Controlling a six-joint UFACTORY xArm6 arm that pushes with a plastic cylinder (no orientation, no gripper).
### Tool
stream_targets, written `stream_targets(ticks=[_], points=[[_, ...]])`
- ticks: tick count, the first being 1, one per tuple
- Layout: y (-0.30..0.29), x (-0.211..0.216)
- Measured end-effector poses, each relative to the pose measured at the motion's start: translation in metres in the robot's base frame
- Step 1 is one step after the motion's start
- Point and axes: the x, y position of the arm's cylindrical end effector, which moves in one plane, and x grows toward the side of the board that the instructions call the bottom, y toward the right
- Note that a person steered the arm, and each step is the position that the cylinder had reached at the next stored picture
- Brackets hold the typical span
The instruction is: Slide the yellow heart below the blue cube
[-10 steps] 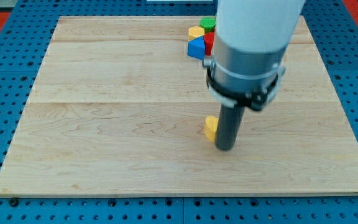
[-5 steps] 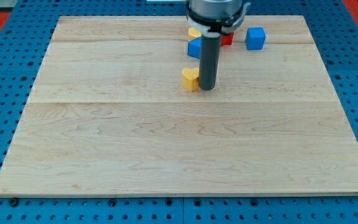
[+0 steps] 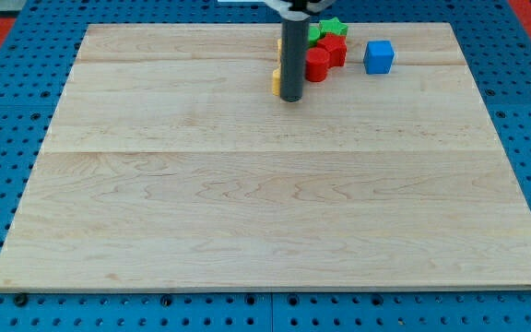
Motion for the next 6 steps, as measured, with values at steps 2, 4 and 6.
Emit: stream_targets(ticks=[2, 4, 6], points=[[-0.034, -0.046], [0.033, -0.025], [0.052, 0.008]])
